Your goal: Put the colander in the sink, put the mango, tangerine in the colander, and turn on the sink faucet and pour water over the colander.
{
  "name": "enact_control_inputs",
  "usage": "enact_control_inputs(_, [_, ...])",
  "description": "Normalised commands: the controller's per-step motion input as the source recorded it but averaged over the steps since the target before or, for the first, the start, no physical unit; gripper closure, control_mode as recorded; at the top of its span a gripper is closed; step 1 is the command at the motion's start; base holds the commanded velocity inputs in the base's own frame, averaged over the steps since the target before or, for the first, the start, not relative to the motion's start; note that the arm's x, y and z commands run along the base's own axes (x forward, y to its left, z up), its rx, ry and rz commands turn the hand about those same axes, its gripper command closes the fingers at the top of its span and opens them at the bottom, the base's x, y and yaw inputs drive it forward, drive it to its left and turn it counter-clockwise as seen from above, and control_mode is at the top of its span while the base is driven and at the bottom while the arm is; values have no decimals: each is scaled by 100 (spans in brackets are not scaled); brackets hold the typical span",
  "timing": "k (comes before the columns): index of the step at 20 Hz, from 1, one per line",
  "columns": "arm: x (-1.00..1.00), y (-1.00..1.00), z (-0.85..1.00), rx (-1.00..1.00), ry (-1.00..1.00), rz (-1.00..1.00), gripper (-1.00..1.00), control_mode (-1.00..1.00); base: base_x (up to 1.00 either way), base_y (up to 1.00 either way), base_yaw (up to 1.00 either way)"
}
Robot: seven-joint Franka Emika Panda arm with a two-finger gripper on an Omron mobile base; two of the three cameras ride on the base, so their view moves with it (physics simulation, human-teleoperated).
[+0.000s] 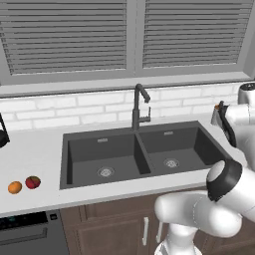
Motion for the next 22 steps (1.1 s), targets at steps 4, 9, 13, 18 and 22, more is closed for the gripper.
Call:
enact_control_inputs(4, [7,-26,-27,0,0,32,-100,-100,0,0,0])
enact_control_inputs(9, [18,-24,-27,0,0,25,-100,-100,0,0,0])
enact_control_inputs(13, [21,-17,-24,-2,3,19,-100,-100,0,0,0])
enact_control_inputs(18, [15,-21,-19,-6,3,10,-100,-100,0,0,0])
enact_control_inputs(22, [9,-22,-16,-11,5,3,-100,-100,0,0,0])
